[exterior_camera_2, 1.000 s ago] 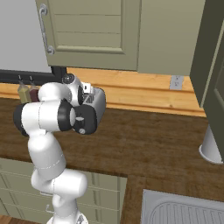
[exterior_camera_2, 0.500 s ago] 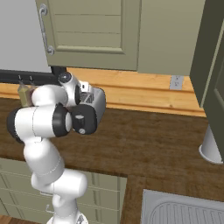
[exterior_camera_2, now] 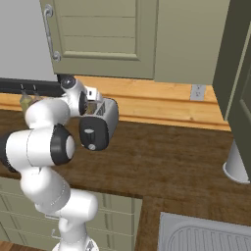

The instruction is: Start the toaster. Once the lever pops up, take the bread to the plate on the dining counter.

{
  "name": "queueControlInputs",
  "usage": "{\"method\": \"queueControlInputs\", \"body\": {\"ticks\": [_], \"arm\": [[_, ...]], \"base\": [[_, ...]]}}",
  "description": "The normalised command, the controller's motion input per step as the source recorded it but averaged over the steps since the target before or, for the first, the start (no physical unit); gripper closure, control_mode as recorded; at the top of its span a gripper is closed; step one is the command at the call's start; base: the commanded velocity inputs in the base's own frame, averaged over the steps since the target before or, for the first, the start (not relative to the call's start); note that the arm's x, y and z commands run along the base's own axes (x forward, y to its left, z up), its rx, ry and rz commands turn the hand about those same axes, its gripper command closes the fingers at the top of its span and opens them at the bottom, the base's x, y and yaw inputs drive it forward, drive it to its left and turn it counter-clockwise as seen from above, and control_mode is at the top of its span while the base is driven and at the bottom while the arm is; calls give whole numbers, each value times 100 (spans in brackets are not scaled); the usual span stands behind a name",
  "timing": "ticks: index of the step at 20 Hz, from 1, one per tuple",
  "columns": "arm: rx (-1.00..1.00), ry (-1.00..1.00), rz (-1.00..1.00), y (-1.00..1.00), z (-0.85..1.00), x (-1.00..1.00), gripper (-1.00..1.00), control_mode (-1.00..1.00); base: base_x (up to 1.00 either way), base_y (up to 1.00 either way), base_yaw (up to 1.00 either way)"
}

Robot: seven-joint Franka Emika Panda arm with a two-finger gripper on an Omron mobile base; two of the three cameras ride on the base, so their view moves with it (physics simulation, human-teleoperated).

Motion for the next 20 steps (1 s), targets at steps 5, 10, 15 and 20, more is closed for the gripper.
{"method": "queueControlInputs", "body": {"ticks": [5, 10, 15, 20], "arm": [[0, 0, 0, 0, 35, -43, 100, -100], [0, 0, 0, 0, 42, -44, 100, -100], [0, 0, 0, 0, 45, -37, 100, -100], [0, 3, 0, 0, 40, -52, 100, -100]], "base": [[0, 0, 0], [0, 0, 0], [0, 0, 0], [0, 0, 0]]}}
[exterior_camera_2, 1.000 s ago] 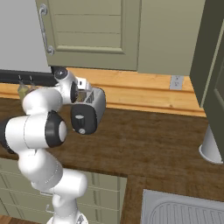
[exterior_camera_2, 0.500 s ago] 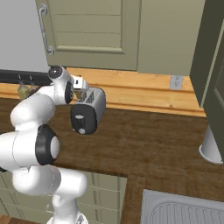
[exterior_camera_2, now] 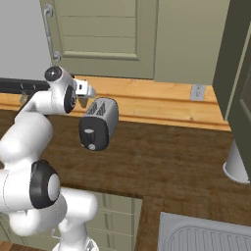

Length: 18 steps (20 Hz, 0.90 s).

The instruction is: Start the toaster. Once the lever pops up, take the bread to the plate on the dining counter.

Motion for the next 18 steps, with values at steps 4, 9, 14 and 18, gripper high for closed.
{"method": "queueControlInputs", "body": {"ticks": [4, 9, 14, 18], "arm": [[0, 7, 0, 0, 13, -71, 100, -100], [0, 11, 0, 0, 0, -72, 100, -100], [0, 9, 0, -6, 2, -80, 100, -100], [0, 5, 0, -22, 47, -74, 100, -100]], "base": [[0, 0, 0], [0, 0, 0], [0, 0, 0], [0, 0, 0]]}}
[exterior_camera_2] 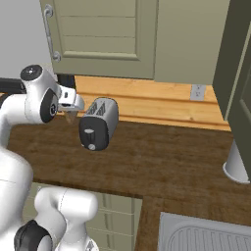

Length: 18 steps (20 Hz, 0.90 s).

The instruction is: Start the toaster. Once the lever pops up, take the bread to the plate on the dining counter.

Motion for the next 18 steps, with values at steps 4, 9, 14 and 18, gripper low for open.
{"method": "queueControlInputs", "body": {"ticks": [4, 9, 14, 18], "arm": [[0, 11, 0, -34, 84, -67, 100, -100], [0, 12, 0, -47, 70, -71, 100, -100], [1, 1, 0, -51, 2, -61, 100, -100], [0, -1, 0, -24, -64, -33, 100, -100]], "base": [[0, 0, 0], [0, 0, 0], [0, 0, 0], [0, 0, 0]]}}
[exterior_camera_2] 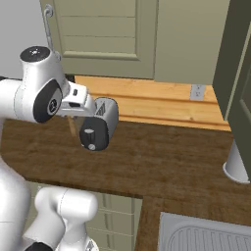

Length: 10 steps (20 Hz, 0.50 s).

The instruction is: Start the toaster. Once the lever pops up, take the bread to the plate on the dining counter.

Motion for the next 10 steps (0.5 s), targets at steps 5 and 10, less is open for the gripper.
{"method": "queueControlInputs", "body": {"ticks": [5, 10], "arm": [[0, 0, 0, -6, -16, -25, 100, -100], [0, 0, 0, 0, 0, -20, 100, -100]], "base": [[0, 0, 0], [0, 0, 0]]}}
